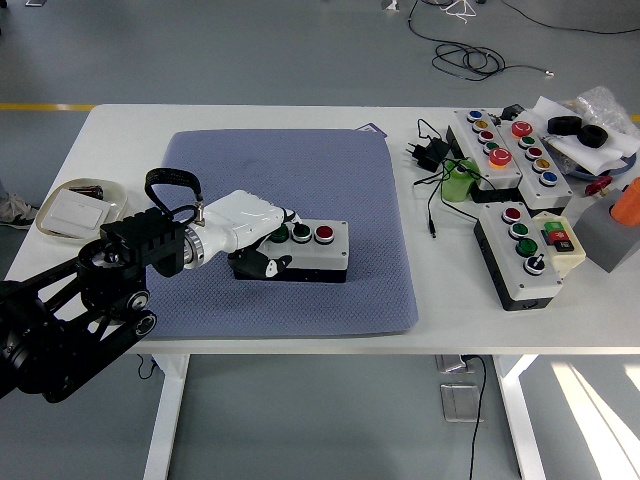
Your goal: Pick up the button,place it on the desk,press the button,press the button
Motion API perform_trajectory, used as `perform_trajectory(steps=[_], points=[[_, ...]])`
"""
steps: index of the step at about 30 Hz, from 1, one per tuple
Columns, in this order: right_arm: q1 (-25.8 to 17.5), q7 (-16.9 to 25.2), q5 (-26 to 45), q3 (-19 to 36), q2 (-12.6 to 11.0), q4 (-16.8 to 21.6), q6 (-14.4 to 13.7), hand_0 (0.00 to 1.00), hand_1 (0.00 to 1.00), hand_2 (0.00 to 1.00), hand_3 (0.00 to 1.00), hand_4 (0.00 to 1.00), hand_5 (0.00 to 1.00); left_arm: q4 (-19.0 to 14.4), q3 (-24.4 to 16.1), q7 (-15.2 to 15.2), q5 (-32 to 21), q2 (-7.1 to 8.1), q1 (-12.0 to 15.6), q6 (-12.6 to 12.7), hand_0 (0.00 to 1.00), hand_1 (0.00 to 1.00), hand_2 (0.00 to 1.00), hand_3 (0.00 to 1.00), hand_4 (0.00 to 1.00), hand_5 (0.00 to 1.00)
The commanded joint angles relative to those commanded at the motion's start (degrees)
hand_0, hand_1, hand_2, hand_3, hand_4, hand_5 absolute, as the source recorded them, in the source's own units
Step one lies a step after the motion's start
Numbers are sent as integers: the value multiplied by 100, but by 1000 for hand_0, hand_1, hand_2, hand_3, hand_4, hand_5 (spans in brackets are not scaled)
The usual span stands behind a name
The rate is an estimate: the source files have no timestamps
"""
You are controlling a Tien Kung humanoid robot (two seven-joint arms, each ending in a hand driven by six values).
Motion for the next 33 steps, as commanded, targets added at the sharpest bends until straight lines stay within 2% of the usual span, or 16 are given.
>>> perform_trajectory(steps=[7, 15, 20, 26, 33], points=[[-3, -1, -10, 5, -3, 0, 5, 787, 797, 817, 751, 412, 479, -41, 44, -6, -4, 11, 8, -26, 2, 55, 141, 747, 577, 442], [-2, -1, -15, 12, -6, 0, 5, 787, 797, 817, 751, 412, 479, -270, -119, -152, -139, -10, -25, 415, 2, 56, 144, 752, 577, 435], [-4, -7, -21, 12, -7, 0, 6, 787, 797, 817, 751, 412, 479, -350, -50, -181, -218, -73, -77, 492, 2, 54, 138, 752, 574, 431], [-11, -13, -31, 9, -5, 0, 1, 787, 797, 817, 751, 412, 479, -125, 153, -177, -273, -247, -145, 513, 2, 51, 135, 750, 579, 439], [-7, -9, -14, -14, -4, 0, 1, 787, 797, 817, 751, 412, 479, 376, 343, -183, -476, -392, -314, 587, 2, 50, 133, 753, 575, 434]])
